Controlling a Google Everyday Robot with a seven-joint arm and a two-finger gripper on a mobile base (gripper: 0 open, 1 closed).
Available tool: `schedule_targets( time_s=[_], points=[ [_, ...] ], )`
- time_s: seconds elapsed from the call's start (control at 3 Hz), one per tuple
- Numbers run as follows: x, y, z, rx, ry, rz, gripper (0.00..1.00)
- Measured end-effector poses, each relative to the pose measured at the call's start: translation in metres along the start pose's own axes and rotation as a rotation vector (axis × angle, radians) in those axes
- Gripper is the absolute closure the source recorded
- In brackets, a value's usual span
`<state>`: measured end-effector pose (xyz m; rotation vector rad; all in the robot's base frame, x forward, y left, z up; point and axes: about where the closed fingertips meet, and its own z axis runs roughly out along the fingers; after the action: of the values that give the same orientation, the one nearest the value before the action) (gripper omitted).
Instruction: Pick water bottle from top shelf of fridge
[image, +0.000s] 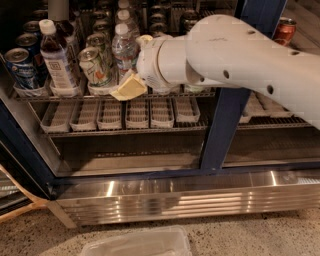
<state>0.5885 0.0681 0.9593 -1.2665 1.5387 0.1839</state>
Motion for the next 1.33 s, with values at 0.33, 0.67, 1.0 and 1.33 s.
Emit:
schedule_targets(
  time_s=[0.33, 0.67, 1.0, 1.33],
  points=[
    [-0.009, 0.000, 0.006, -0.014, 0.000, -0.017, 0.16],
    [-0.019, -0.010, 0.015, 0.000, -0.008, -0.051, 0.15],
    [-0.015, -0.023, 0.019, 0.038, 0.018, -0.075, 0.16],
    [0.000, -0.035, 0.013, 0.081, 0.056, -0.067, 0.16]
  ],
)
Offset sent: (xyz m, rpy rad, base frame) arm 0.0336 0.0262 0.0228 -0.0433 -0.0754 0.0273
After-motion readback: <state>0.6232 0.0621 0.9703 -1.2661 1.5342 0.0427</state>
